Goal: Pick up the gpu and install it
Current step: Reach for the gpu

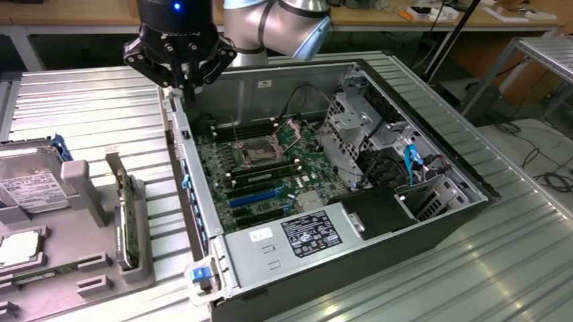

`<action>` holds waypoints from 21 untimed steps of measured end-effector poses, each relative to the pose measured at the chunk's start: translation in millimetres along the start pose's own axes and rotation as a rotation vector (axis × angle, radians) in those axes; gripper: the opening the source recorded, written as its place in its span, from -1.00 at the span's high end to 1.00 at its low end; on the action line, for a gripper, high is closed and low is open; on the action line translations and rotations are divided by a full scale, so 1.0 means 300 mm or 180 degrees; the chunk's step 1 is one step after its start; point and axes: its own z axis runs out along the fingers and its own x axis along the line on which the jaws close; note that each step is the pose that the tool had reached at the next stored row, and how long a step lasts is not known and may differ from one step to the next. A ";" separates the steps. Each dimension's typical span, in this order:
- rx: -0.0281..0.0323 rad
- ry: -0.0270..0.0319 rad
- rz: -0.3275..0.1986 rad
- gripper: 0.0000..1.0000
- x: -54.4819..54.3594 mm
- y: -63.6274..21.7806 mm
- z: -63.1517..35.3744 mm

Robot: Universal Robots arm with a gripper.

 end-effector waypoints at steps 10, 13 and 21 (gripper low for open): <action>-0.0002 0.0000 0.0003 0.79 0.080 -0.006 -0.006; -0.0003 0.0000 0.0004 0.79 0.107 -0.008 -0.008; -0.0007 0.0000 0.0006 0.79 0.201 -0.015 -0.015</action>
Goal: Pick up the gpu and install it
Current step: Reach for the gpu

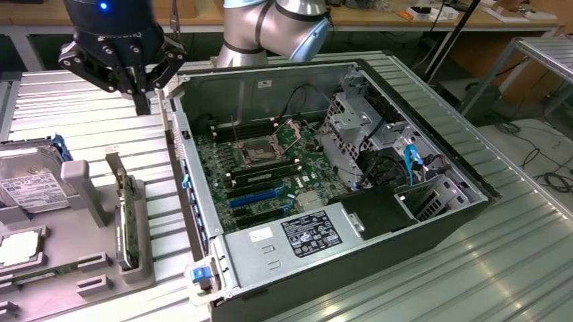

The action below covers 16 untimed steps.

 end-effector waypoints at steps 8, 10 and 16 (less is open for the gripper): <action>-0.0008 0.0000 0.0001 0.79 0.097 -0.008 -0.007; -0.0009 0.0001 0.0002 0.79 0.114 -0.009 -0.009; -0.0013 0.0001 0.0003 0.79 0.142 -0.012 -0.011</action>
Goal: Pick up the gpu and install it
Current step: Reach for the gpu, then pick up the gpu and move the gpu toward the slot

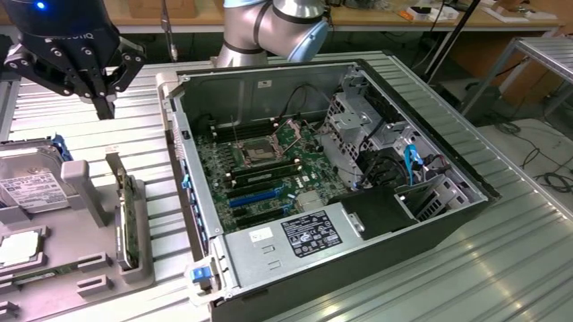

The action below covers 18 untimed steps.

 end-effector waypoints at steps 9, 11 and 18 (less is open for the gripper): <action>0.0000 0.0000 0.0000 0.79 0.001 0.000 0.000; 0.0000 0.0000 0.0000 0.79 0.001 0.000 0.000; 0.0000 0.0000 0.0000 0.79 0.001 0.000 0.000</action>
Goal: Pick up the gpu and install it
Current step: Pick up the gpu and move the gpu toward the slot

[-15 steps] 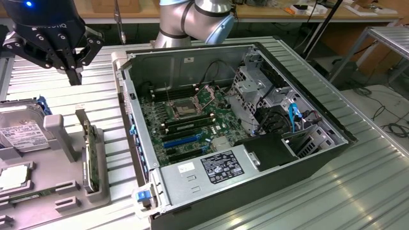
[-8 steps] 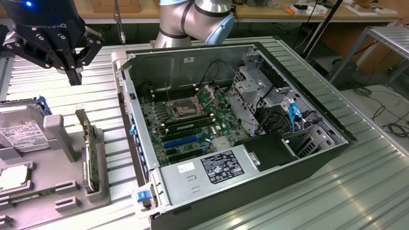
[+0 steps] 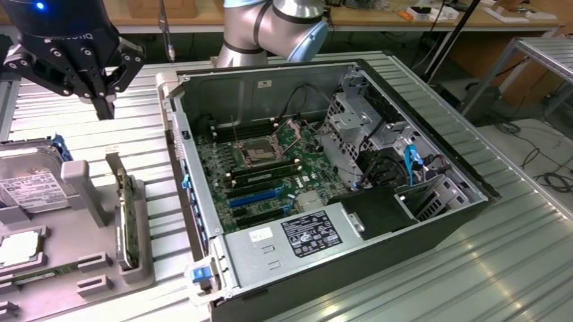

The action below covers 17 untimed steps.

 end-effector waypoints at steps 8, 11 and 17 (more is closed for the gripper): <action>0.0000 -0.0001 0.0009 0.79 0.001 -0.003 0.014; 0.0001 -0.0001 0.0011 0.79 0.001 -0.005 0.016; 0.0007 0.0071 0.0016 0.79 0.000 -0.005 0.017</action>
